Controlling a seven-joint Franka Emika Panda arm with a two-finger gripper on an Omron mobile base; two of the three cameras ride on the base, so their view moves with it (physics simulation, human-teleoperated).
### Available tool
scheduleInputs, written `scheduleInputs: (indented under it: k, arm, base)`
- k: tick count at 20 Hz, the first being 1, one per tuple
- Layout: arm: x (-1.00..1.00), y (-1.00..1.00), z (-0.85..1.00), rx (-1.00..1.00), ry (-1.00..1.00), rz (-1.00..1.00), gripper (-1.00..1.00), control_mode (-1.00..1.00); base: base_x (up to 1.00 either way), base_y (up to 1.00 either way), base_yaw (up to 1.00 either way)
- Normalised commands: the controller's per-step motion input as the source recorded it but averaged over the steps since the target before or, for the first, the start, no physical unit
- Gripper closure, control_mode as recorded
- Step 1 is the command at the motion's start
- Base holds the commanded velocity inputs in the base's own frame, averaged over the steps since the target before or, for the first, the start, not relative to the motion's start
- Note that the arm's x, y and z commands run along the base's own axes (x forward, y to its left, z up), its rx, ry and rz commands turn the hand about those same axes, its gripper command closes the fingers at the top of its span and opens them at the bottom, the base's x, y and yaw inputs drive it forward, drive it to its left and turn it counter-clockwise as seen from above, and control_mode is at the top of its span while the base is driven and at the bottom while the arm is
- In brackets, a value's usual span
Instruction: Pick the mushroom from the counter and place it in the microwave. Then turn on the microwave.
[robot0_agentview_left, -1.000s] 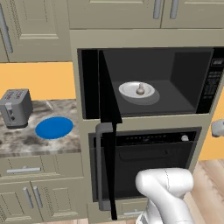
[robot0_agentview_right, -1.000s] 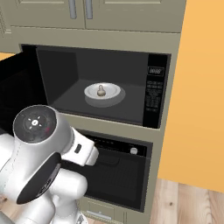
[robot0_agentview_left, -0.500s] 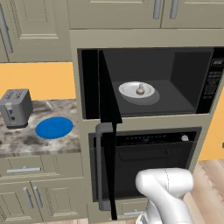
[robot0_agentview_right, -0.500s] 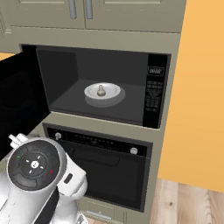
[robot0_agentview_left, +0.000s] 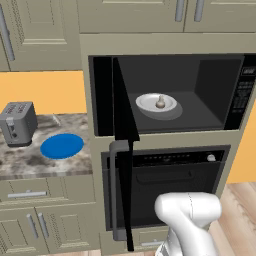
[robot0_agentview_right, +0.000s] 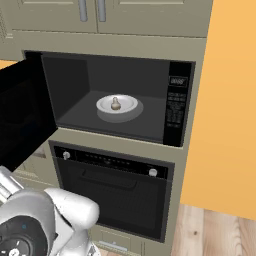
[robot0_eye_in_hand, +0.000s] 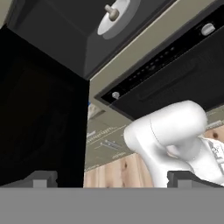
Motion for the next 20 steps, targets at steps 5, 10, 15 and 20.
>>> scheduleInputs:
  k: [5, 10, 15, 20]
  arm:
    - [-0.31, 0.32, 0.00, 0.11, -0.02, 0.00, -1.00, -1.00]
    - [-0.33, 0.30, 0.00, 0.13, 0.00, -0.06, -1.00, -1.00]
    - [-0.18, 0.33, 0.00, 0.14, 0.00, -0.01, -1.00, -1.00]
    - [-0.12, 0.40, -0.05, 0.09, -0.01, 0.00, -1.00, -1.00]
  base:
    - [0.00, 0.00, 0.00]
    - [0.00, 0.00, 0.00]
    - [0.00, 0.00, 0.00]
    - [0.00, 0.00, 0.00]
